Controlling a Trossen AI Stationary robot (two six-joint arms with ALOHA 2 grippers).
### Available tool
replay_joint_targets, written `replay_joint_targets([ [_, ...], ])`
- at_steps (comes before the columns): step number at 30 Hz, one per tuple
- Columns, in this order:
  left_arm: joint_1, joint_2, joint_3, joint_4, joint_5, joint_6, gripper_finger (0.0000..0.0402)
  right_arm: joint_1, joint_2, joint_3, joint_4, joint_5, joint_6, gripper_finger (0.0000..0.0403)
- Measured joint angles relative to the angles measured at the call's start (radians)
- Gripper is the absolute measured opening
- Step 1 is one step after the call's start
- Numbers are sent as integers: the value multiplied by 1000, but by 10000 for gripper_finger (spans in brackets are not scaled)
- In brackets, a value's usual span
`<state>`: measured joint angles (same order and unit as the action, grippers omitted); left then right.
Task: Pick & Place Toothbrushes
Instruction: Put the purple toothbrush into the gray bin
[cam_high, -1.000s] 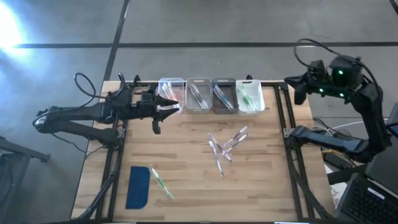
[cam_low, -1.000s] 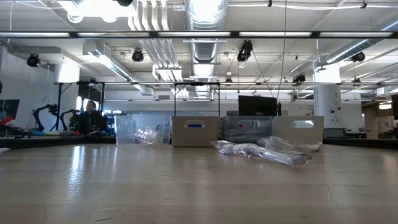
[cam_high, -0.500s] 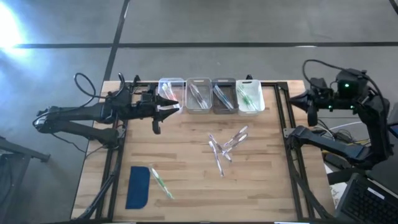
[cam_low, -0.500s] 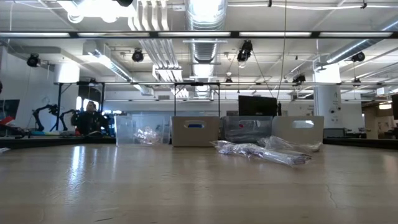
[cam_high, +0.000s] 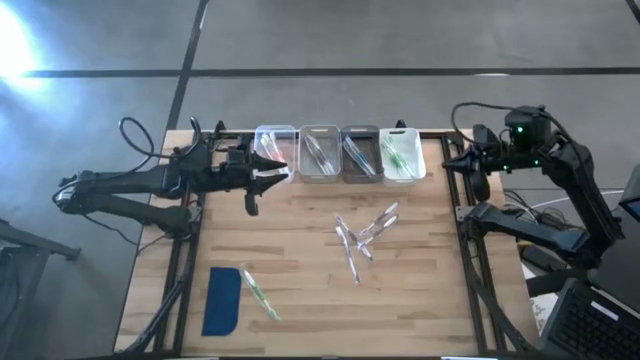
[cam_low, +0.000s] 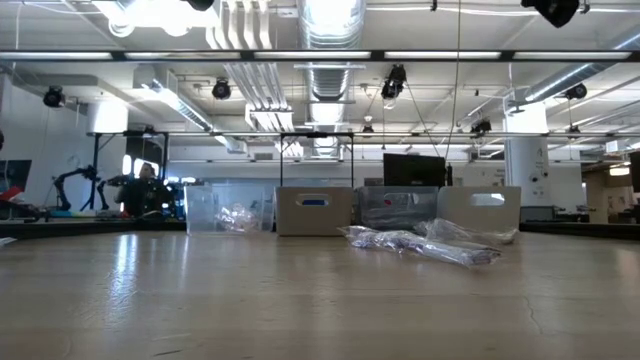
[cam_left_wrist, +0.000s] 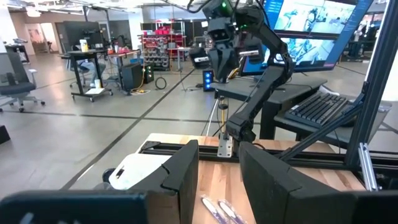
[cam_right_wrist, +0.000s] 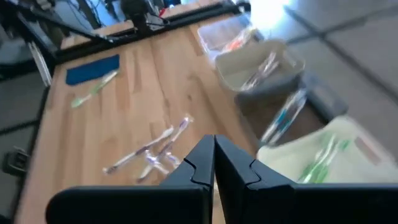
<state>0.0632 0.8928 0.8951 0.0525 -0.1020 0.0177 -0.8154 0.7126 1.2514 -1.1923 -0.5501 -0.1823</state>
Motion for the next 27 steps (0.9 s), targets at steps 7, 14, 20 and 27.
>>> replay_joint_targets([
  [7,0,9,0,-1,-14,3,123,0,51,1,175,0,71,8],
  [14,0,18,0,-1,-16,3,123,5,201,94,266,-11,9,8],
  [20,0,18,0,-1,-20,9,123,83,337,202,266,-28,-58,8],
  [27,0,18,0,-1,-22,18,123,203,497,331,273,-24,-72,8],
])
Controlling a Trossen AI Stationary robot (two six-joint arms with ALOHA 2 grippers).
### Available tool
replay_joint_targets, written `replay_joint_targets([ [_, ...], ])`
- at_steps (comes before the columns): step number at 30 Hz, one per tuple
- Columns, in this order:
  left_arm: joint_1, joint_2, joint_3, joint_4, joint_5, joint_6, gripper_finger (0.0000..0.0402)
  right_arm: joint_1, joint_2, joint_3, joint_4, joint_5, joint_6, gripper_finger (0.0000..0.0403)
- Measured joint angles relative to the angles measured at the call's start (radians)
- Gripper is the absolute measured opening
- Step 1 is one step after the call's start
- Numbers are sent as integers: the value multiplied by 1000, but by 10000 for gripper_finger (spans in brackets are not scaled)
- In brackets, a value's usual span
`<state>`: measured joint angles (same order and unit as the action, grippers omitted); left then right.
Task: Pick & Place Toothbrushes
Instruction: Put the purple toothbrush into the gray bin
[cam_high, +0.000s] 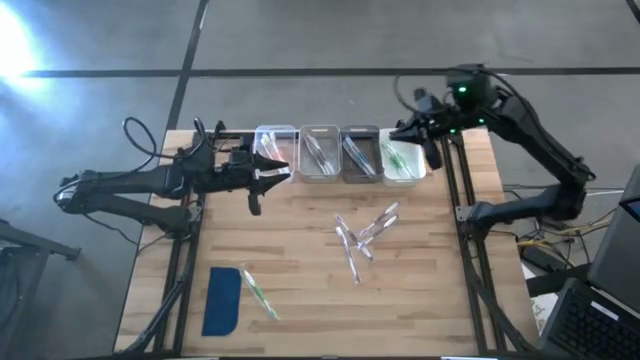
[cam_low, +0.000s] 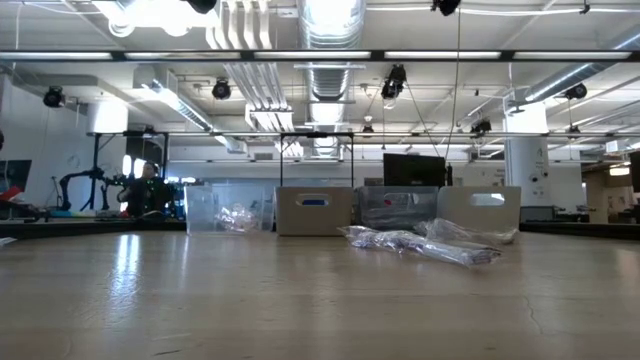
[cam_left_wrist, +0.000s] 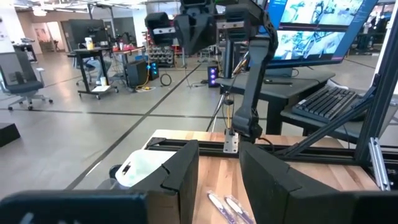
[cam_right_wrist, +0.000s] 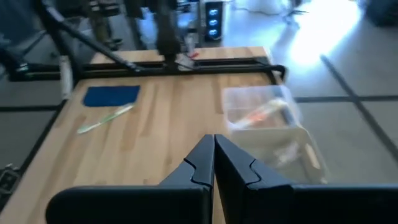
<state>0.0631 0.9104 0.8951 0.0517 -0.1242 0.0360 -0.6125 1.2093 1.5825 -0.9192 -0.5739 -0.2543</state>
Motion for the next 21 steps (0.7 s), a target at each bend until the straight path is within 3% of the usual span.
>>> replay_joint_targets([
  [12,0,0,0,0,-1,1,123,276,204,169,10,194,16,8],
  [17,0,0,0,-1,-1,1,123,379,226,192,-29,216,36,8],
  [21,0,0,0,-1,0,1,123,457,224,182,-138,315,78,8],
])
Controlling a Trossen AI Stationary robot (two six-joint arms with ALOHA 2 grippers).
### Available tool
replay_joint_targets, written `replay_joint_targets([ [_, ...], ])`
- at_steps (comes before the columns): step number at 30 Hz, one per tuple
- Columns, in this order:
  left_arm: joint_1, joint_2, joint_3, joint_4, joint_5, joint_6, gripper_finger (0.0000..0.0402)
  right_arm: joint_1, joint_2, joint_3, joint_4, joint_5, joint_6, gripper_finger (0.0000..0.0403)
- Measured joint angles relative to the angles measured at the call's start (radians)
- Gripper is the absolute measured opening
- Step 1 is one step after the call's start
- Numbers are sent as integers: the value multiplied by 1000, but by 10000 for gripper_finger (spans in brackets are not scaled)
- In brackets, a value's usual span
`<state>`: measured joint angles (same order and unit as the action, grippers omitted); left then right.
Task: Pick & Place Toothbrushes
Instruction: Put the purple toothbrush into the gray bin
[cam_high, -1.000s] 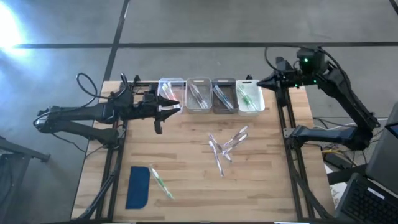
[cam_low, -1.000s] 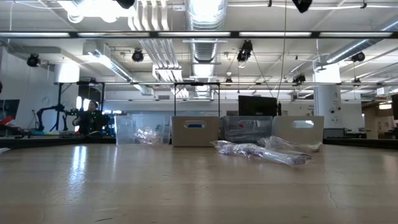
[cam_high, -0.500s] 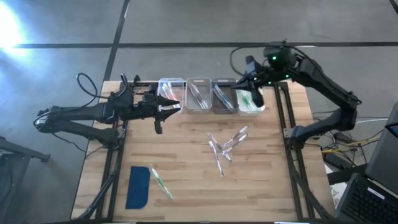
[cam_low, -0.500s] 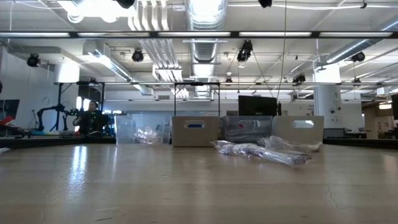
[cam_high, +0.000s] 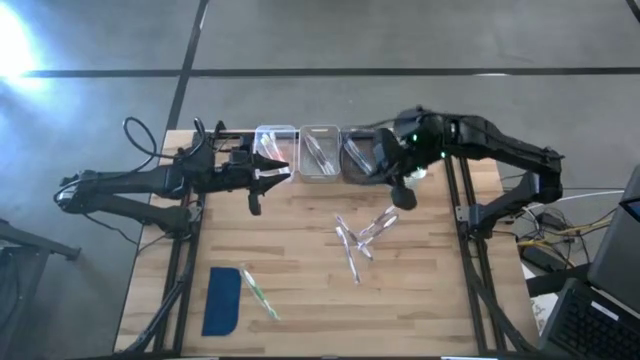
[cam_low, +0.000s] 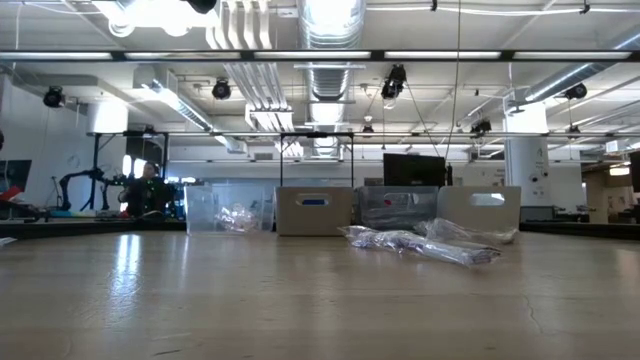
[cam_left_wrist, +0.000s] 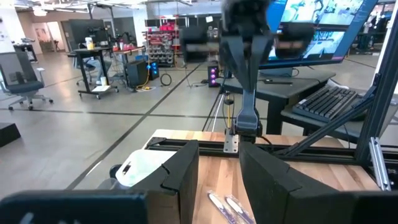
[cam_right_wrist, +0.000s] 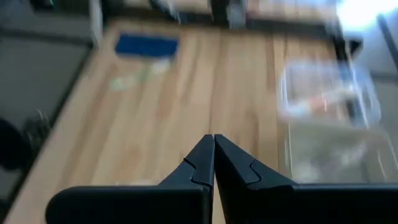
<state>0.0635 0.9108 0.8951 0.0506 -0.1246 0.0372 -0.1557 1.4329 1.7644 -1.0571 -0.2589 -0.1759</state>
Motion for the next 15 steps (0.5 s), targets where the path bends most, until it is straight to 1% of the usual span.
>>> replay_joint_targets([
  [4,0,0,0,0,0,0,123,68,-20,-18,-178,170,47,8],
  [6,0,0,0,0,0,0,123,88,-23,-28,-260,228,87,8],
  [8,0,0,0,0,-3,0,123,100,-26,-49,-308,240,122,8],
  [11,0,0,0,0,-8,1,123,109,-41,-99,-323,242,167,8],
  [15,0,0,0,0,-8,0,123,112,-59,-191,-328,236,166,8],
])
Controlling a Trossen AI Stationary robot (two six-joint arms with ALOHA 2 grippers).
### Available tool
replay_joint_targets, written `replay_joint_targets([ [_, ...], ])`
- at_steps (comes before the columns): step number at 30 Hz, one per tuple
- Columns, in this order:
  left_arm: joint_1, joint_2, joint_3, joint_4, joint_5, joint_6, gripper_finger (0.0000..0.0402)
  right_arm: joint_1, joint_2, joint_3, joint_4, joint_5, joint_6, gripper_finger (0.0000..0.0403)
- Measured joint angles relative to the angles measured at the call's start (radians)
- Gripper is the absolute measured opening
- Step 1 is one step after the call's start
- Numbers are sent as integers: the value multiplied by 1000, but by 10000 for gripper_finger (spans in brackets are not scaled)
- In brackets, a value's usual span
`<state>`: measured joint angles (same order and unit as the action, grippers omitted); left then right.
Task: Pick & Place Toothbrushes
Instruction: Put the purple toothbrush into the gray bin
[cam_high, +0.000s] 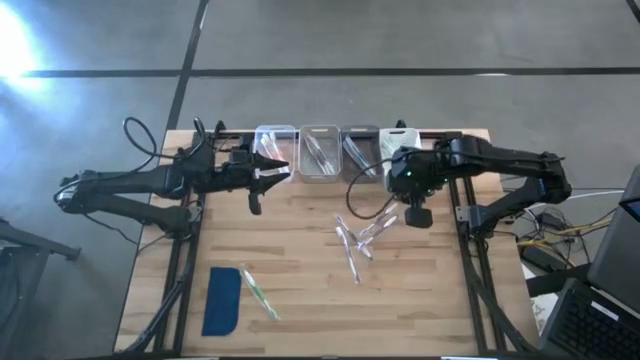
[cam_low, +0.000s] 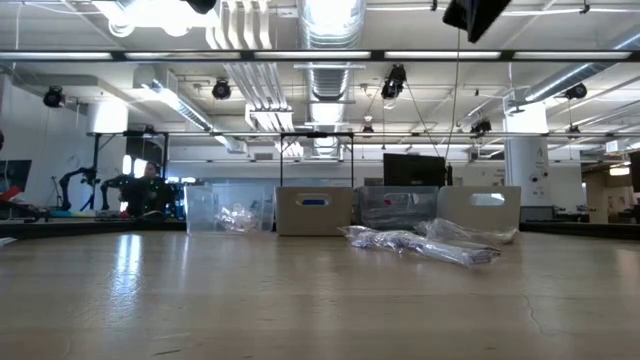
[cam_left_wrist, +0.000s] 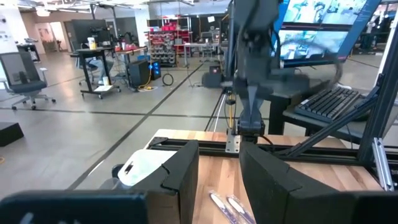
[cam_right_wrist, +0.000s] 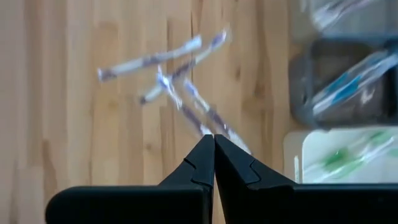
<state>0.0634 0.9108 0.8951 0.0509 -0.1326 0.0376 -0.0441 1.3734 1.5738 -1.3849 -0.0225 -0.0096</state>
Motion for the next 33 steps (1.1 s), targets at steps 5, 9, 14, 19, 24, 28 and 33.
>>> replay_joint_targets([
  [5,0,0,0,-2,0,-8,123,3,-24,-134,-2,-9,-90,10],
  [9,0,0,0,-2,0,-2,123,2,-25,-220,14,-16,-149,32],
  [14,0,0,0,1,0,16,123,3,-21,-303,83,-82,-232,84],
  [19,0,0,0,1,0,16,123,3,-22,-377,165,-110,-283,128],
  [24,0,0,0,1,0,16,123,3,-15,-470,302,-111,-264,155],
  [28,0,0,0,1,-28,22,123,3,-6,-557,407,-110,-262,172],
  [33,0,0,0,2,-43,22,123,3,30,-660,567,-109,-230,188],
])
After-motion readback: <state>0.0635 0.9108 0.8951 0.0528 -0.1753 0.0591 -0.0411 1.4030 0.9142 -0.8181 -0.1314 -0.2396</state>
